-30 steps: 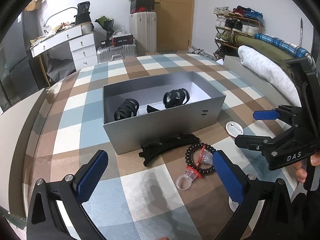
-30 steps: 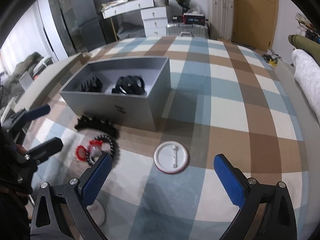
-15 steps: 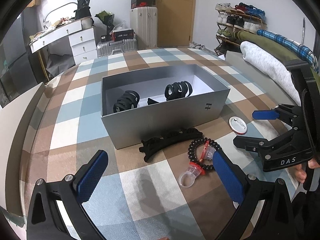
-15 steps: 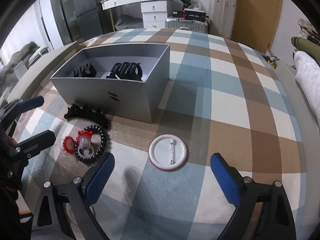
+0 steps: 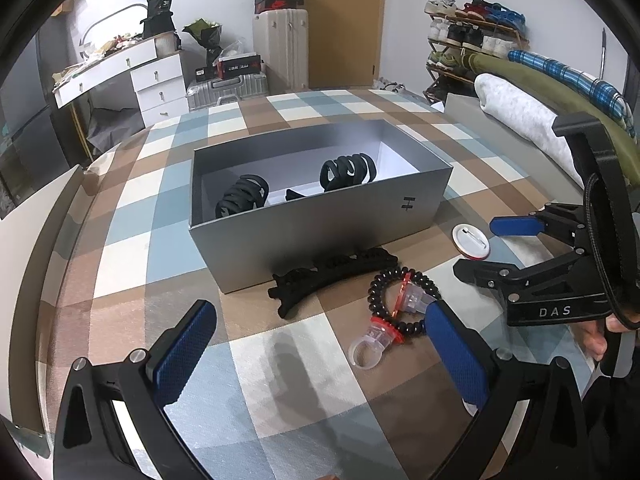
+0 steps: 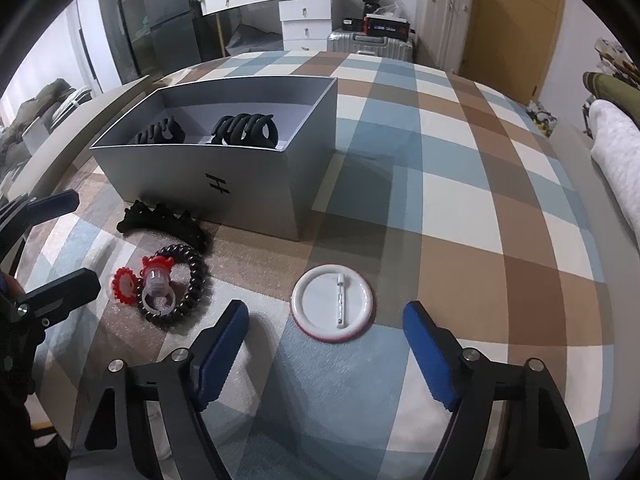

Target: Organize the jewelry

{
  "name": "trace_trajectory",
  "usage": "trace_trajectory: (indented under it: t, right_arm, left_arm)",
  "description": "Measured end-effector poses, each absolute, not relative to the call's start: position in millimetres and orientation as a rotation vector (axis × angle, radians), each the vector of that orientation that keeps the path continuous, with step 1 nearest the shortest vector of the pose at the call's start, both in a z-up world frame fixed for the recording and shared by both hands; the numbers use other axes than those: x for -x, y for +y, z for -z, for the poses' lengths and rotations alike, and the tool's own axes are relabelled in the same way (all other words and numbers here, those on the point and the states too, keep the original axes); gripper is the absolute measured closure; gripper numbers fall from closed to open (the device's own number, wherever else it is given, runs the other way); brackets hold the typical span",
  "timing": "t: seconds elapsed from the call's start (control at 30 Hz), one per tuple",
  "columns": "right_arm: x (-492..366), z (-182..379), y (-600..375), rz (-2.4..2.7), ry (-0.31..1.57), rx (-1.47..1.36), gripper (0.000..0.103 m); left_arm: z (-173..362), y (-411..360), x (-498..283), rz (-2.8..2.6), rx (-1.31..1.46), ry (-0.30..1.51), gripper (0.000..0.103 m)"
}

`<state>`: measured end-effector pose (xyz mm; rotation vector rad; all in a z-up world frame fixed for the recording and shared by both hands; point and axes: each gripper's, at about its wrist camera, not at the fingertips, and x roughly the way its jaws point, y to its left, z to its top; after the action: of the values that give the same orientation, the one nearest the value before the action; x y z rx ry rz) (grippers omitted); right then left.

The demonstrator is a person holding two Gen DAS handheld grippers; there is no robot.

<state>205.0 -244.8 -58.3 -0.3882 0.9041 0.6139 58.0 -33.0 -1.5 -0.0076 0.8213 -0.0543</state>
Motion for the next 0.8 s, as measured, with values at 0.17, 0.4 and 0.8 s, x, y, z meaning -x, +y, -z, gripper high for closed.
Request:
trace_trajectory:
  t: [0.17, 0.4, 0.8]
  right_arm:
    - [-202, 57, -243, -0.627, 0.887, 0.393, 0.038]
    - [-197, 55, -239, -0.649, 0.870, 0.407, 0.063]
    - [-190, 44, -237, -0.716, 0.846, 0.373, 0.063]
  left_arm:
    - [4, -35, -58, 0.061, 0.002, 0.832, 0.001]
    - [6, -41, -58, 0.077, -0.016, 0.845, 0.001]
    - [15, -46, -59, 0.115, -0.038, 0.895, 0.001]
